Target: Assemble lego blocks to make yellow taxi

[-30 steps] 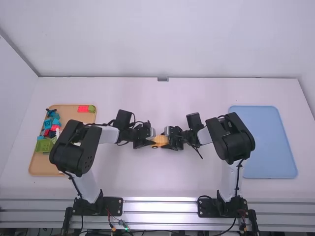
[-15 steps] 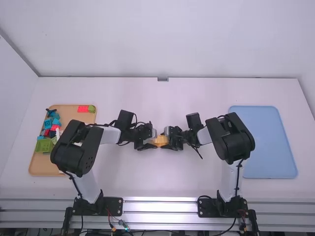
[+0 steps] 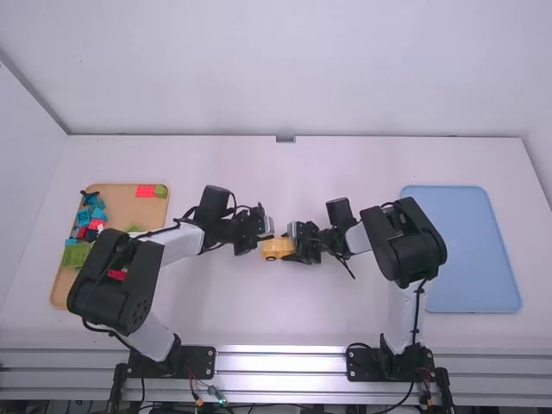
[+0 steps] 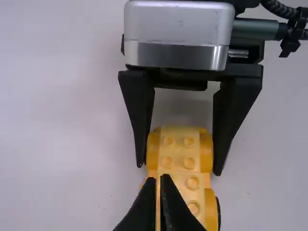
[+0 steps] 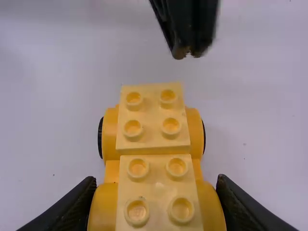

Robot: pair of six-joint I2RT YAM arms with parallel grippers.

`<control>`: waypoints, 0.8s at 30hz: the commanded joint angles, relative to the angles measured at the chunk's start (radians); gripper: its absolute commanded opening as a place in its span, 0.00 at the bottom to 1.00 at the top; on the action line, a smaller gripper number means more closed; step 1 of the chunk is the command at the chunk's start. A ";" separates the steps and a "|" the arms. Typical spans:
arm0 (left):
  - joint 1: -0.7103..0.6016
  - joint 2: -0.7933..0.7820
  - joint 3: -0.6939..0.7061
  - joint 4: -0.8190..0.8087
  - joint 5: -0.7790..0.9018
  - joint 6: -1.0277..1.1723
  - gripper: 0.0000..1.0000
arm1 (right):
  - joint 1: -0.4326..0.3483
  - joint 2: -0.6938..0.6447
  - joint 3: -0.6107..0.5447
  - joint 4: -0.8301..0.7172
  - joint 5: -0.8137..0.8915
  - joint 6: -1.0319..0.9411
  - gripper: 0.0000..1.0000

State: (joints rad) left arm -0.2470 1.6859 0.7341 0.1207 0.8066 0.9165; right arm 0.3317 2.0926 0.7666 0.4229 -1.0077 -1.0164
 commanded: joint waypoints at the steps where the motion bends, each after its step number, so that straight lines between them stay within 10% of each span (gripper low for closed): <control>1: -0.001 0.021 0.003 -0.008 0.014 -0.007 0.02 | 0.003 0.014 0.005 -0.013 0.035 -0.002 0.54; 24: -0.008 0.167 0.007 -0.101 -0.052 0.150 0.02 | 0.004 0.014 0.006 -0.016 0.036 -0.002 0.54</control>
State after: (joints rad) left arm -0.2443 1.8156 0.7788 0.0555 0.8406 1.0378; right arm 0.3290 2.0922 0.7666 0.4084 -1.0149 -1.0267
